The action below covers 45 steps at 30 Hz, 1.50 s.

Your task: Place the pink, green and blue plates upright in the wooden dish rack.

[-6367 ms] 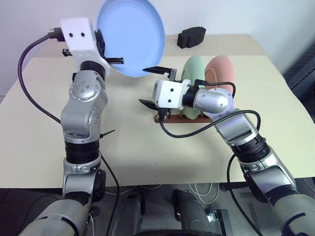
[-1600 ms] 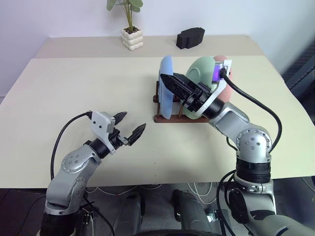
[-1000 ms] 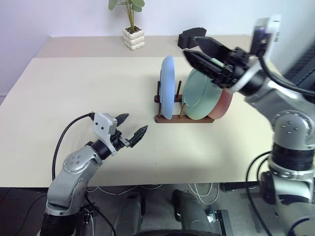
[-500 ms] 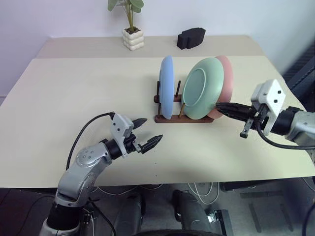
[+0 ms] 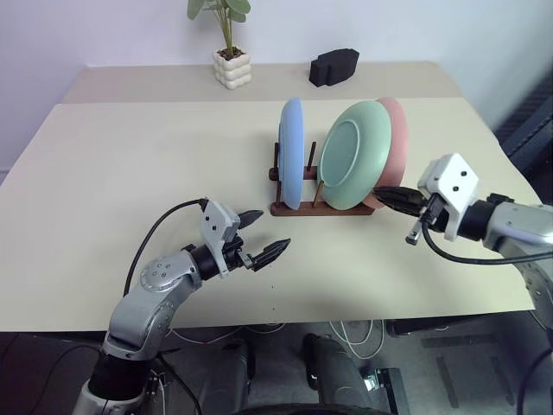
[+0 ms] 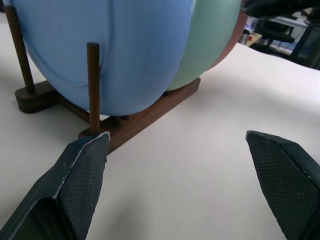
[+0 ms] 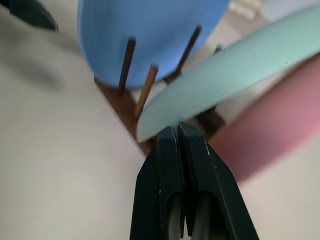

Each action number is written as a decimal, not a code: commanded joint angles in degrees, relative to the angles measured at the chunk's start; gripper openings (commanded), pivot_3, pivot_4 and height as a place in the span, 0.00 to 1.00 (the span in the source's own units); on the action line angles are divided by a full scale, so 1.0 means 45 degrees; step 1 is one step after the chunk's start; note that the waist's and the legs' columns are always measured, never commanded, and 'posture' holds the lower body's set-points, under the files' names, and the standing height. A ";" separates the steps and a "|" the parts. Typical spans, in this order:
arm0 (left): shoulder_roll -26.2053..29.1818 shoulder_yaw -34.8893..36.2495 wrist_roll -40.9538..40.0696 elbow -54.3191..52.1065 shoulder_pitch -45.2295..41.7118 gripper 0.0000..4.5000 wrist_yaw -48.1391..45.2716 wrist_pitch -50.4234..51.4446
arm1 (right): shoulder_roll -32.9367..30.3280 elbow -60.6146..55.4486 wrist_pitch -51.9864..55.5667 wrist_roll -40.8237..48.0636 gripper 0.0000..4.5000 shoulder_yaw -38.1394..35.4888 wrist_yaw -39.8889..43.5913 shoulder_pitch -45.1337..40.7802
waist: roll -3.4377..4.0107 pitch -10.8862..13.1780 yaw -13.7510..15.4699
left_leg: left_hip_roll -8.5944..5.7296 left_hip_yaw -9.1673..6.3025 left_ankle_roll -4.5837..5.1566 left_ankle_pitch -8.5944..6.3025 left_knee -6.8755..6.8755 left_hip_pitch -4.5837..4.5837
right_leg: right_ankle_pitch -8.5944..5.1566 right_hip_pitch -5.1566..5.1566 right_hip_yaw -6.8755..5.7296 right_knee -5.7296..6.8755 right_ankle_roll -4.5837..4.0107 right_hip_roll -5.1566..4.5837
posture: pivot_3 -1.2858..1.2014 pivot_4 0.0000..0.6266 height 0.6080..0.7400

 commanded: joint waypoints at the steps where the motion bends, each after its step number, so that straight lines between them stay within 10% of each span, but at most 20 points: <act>1: 0.0044 0.0301 -0.0233 -0.0790 0.0071 1.00 0.0312 0.0232 | 0.0256 0.0131 -0.0422 -0.0225 0.01 0.0196 0.0109 -0.0608 | 0.0000 0.0000 0.0022 | -0.0001 0.0001 0.0000 0.0000 0.0000 0.0000 | 0.0000 0.0000 0.0000 -0.0001 0.0000 0.0000 | 0.52 0.24 0.97; 16: 0.0121 0.0408 -0.0238 -0.0691 0.0390 1.00 0.0357 0.0067 | 0.0704 -0.0035 -0.0621 -0.0257 0.01 0.0195 0.0535 -0.0995 | 0.0000 0.0000 0.0018 | -0.0003 -0.0003 0.0000 0.0000 0.0006 0.0001 | 0.0001 0.0007 0.0000 0.0000 0.0000 -0.0001 | 0.52 0.24 0.97; 23: 0.0012 0.0315 -0.0050 -0.0716 0.0362 1.00 0.0604 -0.0083 | 0.1080 0.0588 -0.0858 0.2063 0.01 -0.2483 0.0753 -0.2095 | 0.0001 0.0000 0.0030 | -0.0003 -0.0006 0.0000 0.0000 0.0009 0.0000 | 0.0002 0.0010 -0.0002 0.0001 0.0000 -0.0001 | 0.52 0.24 0.97; 32: -0.0597 0.1215 0.1610 0.1045 -0.0368 1.00 0.2497 -0.1568 | 0.2209 0.5709 -0.3657 0.0521 0.01 -0.4705 -0.2016 -0.3038 | -0.0002 -0.0003 0.0038 | -0.0013 -0.0002 0.0001 0.0000 0.0014 0.0019 | 0.0003 0.0036 0.0000 -0.0001 -0.0002 -0.0001 | 0.52 0.24 0.97; 45: -0.0161 0.2940 0.1847 0.2388 0.0952 1.00 0.2467 -0.2861 | 0.4659 1.0012 -0.7127 -0.1564 0.01 -0.3246 -0.2371 0.0136 | 0.0040 -0.0020 -0.0113 | -0.0004 0.0034 0.0003 0.0000 -0.0030 0.0089 | 0.0011 0.0044 0.0033 0.0028 0.0009 0.0009 | 0.52 0.24 0.97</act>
